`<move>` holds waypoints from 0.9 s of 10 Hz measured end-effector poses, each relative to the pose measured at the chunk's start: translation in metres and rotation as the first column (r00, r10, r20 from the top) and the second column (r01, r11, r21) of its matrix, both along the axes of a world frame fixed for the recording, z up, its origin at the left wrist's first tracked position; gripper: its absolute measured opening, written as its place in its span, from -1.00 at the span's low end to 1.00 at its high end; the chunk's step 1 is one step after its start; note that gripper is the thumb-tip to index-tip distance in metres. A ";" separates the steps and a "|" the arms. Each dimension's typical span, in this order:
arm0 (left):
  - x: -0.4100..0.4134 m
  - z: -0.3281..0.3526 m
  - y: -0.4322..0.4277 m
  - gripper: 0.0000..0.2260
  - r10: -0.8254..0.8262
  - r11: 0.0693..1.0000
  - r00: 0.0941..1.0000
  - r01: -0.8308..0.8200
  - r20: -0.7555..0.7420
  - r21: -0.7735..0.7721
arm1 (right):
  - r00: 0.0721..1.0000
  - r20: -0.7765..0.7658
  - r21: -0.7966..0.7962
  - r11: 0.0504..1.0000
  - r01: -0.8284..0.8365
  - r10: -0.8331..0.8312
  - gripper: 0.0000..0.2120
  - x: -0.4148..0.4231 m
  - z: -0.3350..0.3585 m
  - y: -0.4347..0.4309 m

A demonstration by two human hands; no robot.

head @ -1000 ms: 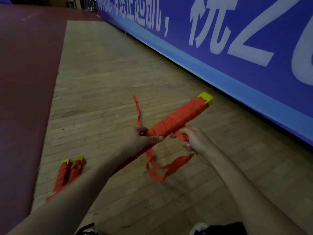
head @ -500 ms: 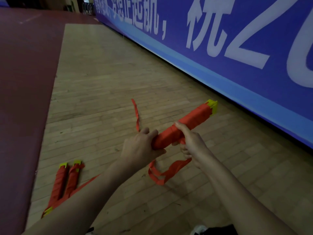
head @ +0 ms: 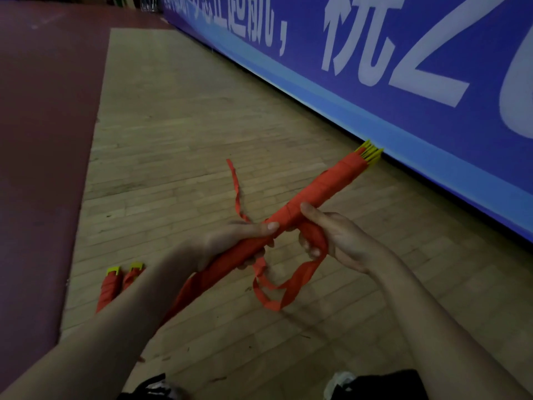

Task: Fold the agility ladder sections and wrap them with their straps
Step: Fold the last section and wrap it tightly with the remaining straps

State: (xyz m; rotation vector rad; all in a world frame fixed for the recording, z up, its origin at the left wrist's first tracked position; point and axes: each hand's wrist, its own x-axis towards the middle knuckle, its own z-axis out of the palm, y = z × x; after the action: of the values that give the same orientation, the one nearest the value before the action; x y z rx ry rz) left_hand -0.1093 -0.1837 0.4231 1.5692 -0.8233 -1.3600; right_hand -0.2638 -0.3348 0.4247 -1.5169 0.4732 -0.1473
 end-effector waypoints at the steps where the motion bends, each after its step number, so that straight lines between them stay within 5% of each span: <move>1: 0.006 -0.003 0.004 -0.53 -0.015 0.999 0.999 0.016 0.036 -0.032 | 0.997 0.031 0.075 0.995 -0.067 0.065 -0.62 -0.003 0.000 -0.002; 2: 0.006 -0.008 0.005 -0.55 -0.019 0.997 0.996 0.025 0.089 -0.069 | 1.000 0.016 0.073 0.997 -0.008 0.007 -0.66 -0.003 0.002 -0.003; 4: -0.004 -0.006 0.006 -0.79 0.041 0.992 0.999 -0.044 -0.026 -0.116 | 0.972 -0.205 -0.186 0.979 0.079 -0.117 -0.60 -0.002 0.002 -0.001; 6: -0.005 0.008 0.007 -0.37 -0.034 0.996 0.995 0.041 0.097 -0.073 | 0.960 -0.278 -0.152 0.988 -0.003 -0.040 -0.67 -0.008 0.002 -0.001; 8: -0.005 0.008 0.005 -0.39 -0.049 0.991 0.991 0.064 0.125 -0.120 | 0.949 -0.246 -0.238 0.961 0.139 -0.198 -0.70 -0.003 -0.008 -0.003; 9: -0.003 0.011 0.004 -0.44 -0.001 0.989 0.993 0.019 0.120 -0.146 | 0.979 -0.129 -0.080 0.986 0.145 -0.155 -0.74 -0.001 -0.007 0.002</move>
State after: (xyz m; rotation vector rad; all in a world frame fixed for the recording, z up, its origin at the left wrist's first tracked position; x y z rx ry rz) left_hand -0.1124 -0.1797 0.4344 1.5437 -0.9826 -1.1932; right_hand -0.2652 -0.3326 0.4182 -1.5656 0.6977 -0.1810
